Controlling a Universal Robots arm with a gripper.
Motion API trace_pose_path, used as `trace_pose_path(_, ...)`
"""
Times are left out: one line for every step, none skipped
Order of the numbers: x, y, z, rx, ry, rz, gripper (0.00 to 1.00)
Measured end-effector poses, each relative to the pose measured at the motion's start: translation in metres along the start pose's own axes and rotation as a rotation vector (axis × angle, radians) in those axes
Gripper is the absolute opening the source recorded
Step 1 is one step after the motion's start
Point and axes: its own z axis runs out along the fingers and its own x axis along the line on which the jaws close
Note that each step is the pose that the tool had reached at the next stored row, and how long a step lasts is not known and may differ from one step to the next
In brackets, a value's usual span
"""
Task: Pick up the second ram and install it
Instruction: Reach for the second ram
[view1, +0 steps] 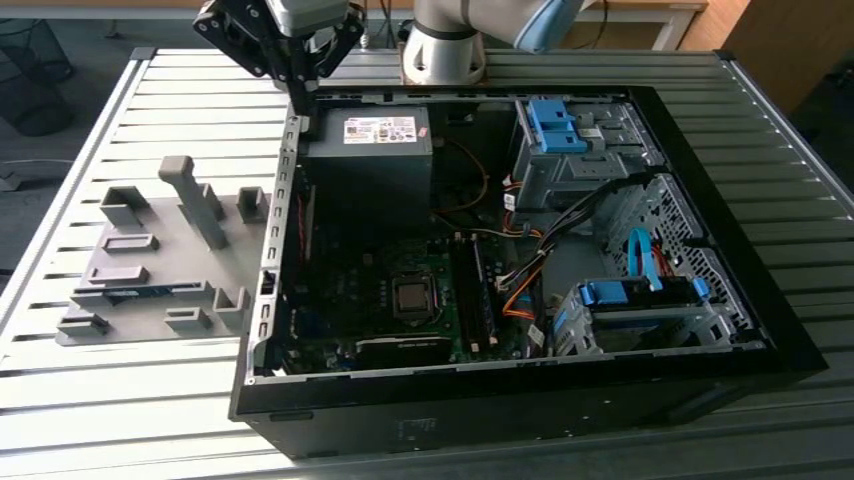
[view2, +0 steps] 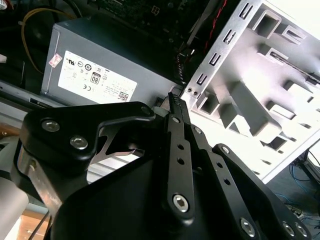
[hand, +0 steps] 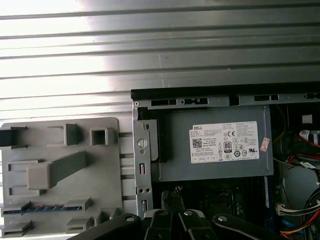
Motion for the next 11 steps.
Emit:
trace_pose_path(0.0007,0.0,0.0,0.0001,0.0,0.0,0.11)
trace_pose_path(0.0015,-0.0001,0.0,0.0,0.0,0.0,0.11)
trace_pose_path(0.0022,-0.0002,0.0,0.0,0.0,0.0,0.11)
trace_pose_path(0.0029,-0.0002,0.0,0.0,0.0,0.0,0.11)
trace_pose_path(0.0036,-0.0003,0.0,0.0,0.0,0.0,0.11)
trace_pose_path(0.0044,-0.0003,-0.0001,0.0001,0.0,0.0,0.11)
trace_pose_path(0.0051,-0.0004,-0.0001,0.0,0.0,0.0,0.11)
trace_pose_path(0.0058,-0.0004,-0.0001,0.0,0.0,0.0,0.11)
trace_pose_path(0.0066,-0.0005,-0.0001,0.0,0.0,0.0,0.11)
trace_pose_path(0.0073,-0.0006,-0.0001,0.0,0.0,0.0,0.11)
trace_pose_path(0.0081,-0.0006,-0.0002,0.0001,0.0,0.0,0.11)
